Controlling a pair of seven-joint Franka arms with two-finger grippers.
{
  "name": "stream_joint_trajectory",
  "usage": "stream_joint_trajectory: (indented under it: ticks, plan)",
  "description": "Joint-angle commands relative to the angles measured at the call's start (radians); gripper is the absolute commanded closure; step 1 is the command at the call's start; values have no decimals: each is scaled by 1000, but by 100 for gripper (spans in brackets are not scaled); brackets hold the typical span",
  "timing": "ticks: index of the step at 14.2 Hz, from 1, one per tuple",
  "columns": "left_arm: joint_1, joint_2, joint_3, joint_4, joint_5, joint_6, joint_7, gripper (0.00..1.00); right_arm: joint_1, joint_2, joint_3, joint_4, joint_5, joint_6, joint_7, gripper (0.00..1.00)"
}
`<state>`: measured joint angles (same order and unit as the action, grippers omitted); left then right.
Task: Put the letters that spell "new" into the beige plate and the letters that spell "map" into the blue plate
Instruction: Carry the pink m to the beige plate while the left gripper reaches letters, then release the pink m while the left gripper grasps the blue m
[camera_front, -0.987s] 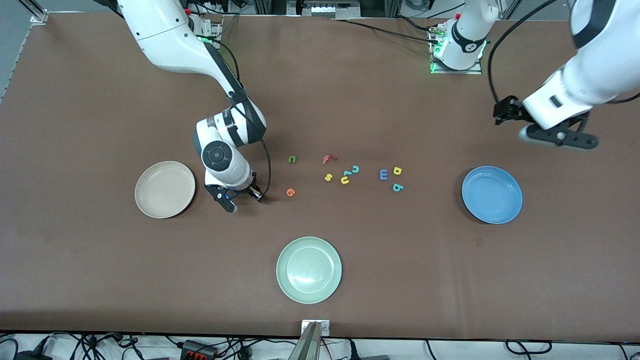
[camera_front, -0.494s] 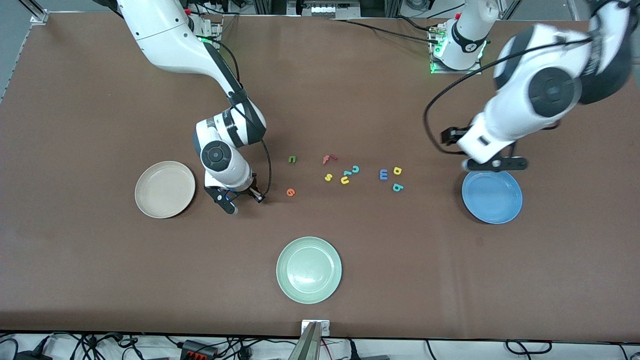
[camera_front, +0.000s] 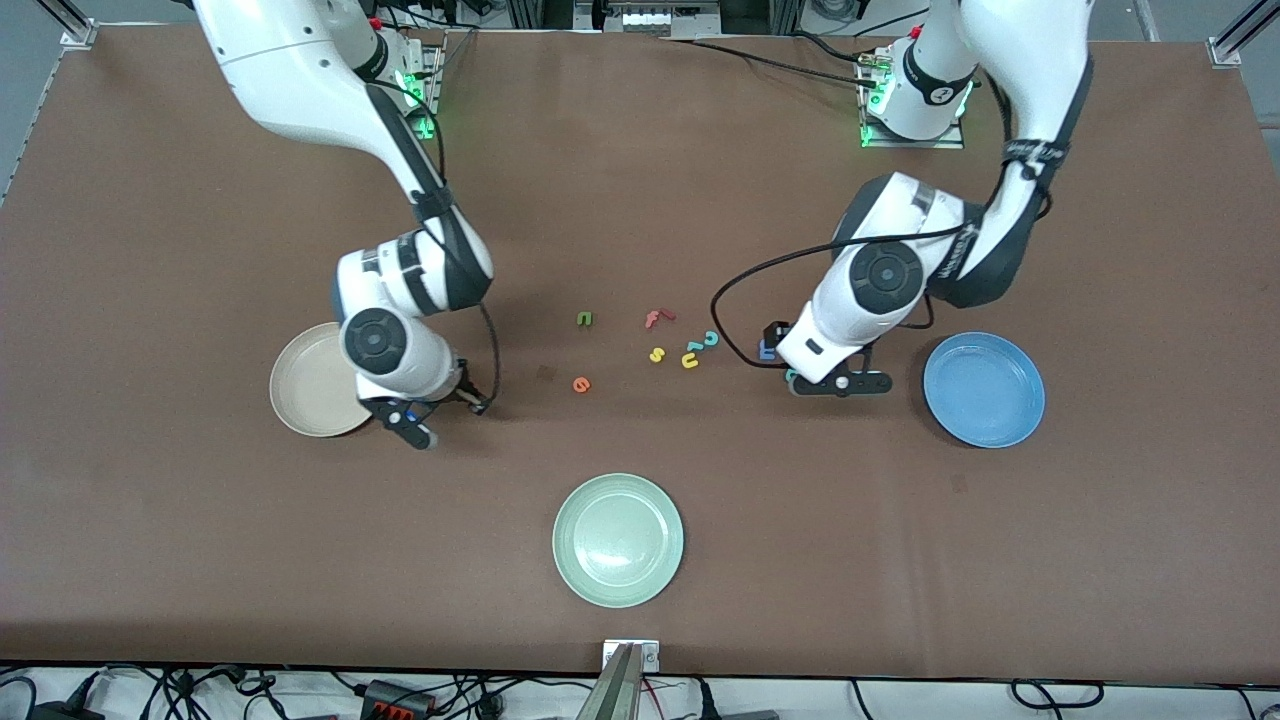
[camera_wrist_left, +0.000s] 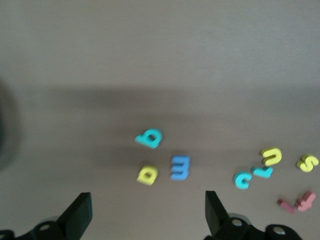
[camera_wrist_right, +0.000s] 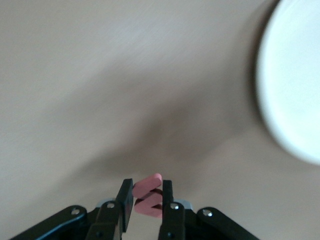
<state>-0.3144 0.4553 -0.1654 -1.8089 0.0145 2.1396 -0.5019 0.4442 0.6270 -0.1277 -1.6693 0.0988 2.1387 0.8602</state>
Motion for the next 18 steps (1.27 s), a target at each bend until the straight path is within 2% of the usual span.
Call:
stream_joint_trajectory:
  ticks: [1,3,8,10,11,12,13,15,18]
  plan:
    - [-29,2,7,-142,-8,217,-1,18,-56,-38,-24,-17,2,-110,-172,88]
    - [-40,28,7,-205,-7,319,0,31,-116,-59,-24,-36,2,-150,-287,88]
    - [-63,77,9,-205,-4,347,-1,32,-245,-55,-24,-84,2,-152,-533,88]
    - [-77,83,10,-205,-2,359,-1,41,-246,-44,-23,-87,2,-143,-540,85]
    - [-77,85,10,-205,-2,361,-1,48,-248,-44,-23,-92,2,-141,-540,71]
    - [-77,89,10,-202,-2,362,-1,55,-248,-41,-23,-92,2,-140,-540,28]
    - [-78,94,10,-199,5,365,-1,57,-251,-44,-23,-89,2,-144,-544,0]
    - [-77,102,10,-199,28,382,-1,57,-231,-72,-21,-81,2,-152,-581,0]
    - [-77,112,10,-199,42,387,-1,58,-145,-101,-15,-78,7,-142,-586,0]
